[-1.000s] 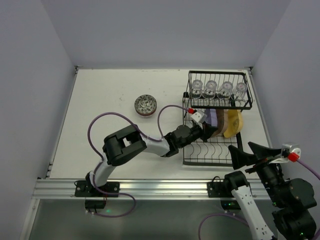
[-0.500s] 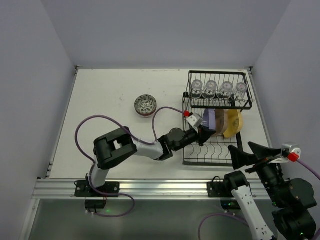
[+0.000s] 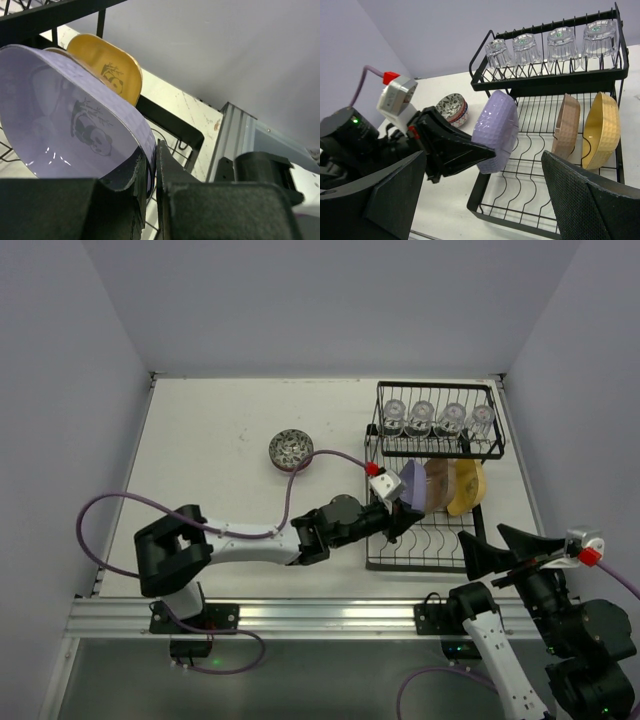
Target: Unload the mixed dishes from the dish rack
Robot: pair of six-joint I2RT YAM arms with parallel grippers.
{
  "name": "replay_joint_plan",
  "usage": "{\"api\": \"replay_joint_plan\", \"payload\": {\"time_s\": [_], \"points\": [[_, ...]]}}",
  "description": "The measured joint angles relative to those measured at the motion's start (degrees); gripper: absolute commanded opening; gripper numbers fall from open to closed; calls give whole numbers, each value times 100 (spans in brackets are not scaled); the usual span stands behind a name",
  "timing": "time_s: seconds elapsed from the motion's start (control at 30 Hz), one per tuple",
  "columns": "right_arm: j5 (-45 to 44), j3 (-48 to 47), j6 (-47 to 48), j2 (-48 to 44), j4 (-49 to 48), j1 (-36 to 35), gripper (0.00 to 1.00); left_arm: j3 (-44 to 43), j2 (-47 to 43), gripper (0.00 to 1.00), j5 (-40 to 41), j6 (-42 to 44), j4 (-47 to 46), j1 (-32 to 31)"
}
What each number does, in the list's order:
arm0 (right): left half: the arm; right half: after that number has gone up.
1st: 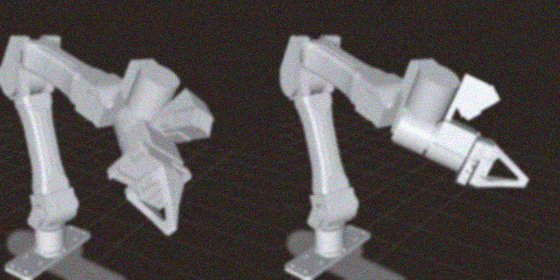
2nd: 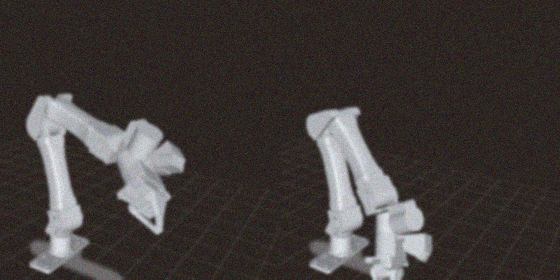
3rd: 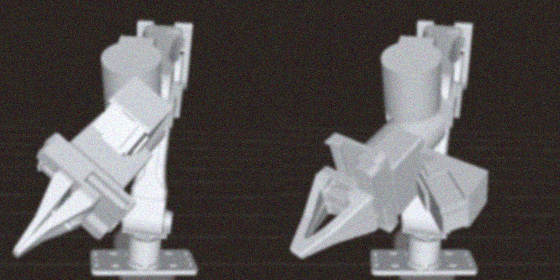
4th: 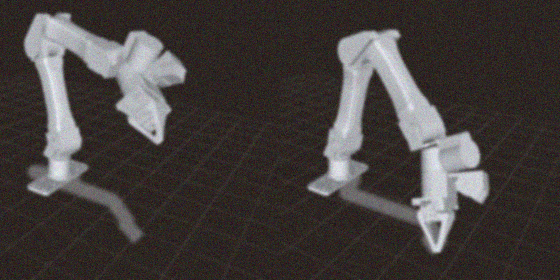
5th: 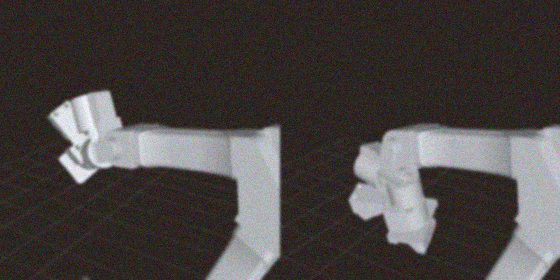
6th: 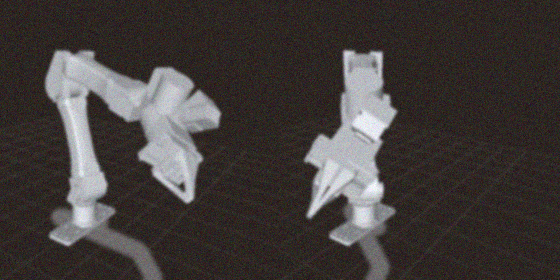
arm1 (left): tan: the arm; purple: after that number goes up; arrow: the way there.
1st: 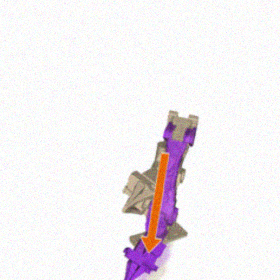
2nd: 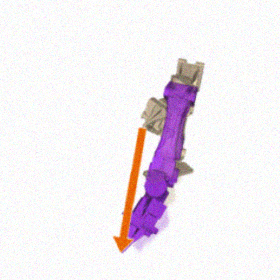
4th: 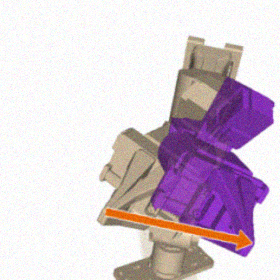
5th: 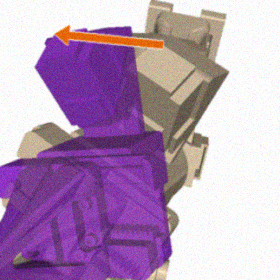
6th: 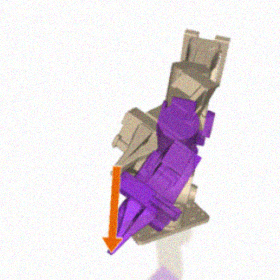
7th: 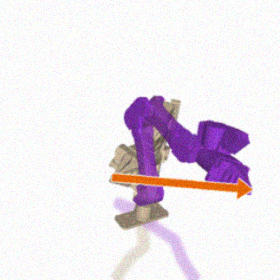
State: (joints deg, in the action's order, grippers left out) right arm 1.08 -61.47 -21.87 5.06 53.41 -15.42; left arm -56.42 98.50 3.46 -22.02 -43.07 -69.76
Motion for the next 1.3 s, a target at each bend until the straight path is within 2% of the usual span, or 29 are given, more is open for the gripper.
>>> {"api": "replay_joint_plan", "payload": {"time_s": [0.17, 0.33, 0.57, 0.67, 0.73, 0.9, 1.03, 1.13, 1.3], "points": [[35, 0, -20, 0, -9, 0, 99, -306, -739, 0, 264, 284, 1746, -319], [103, 0, -24, 0, -20, 0, 99, -647, -1086, 0, 745, 428, 3390, -564], [146, 0, -24, 0, -20, 0, 99, -557, -1615, 0, 1674, 448, 5547, -581], [153, 0, -24, 0, -22, 0, 99, -588, -1808, 0, 2192, 221, 6415, -387], [166, 0, -24, 0, -26, 0, 99, -632, -1849, 0, 2269, 28, 6896, 175], [258, 11, -35, 0, -72, 0, 99, -984, -1685, 0, 2474, -291, 7759, 2509], [321, 55, -42, -4, -164, 0, 99, -1622, -1261, 0, 2273, -398, 8100, 4063], [372, 103, -46, -7, -208, 0, 99, -2444, -461, 0, 2048, -444, 8247, 5038], [452, 184, -101, -20, -306, 0, 99, -4463, 1602, 0, 1790, -553, 8675, 5875]]}}
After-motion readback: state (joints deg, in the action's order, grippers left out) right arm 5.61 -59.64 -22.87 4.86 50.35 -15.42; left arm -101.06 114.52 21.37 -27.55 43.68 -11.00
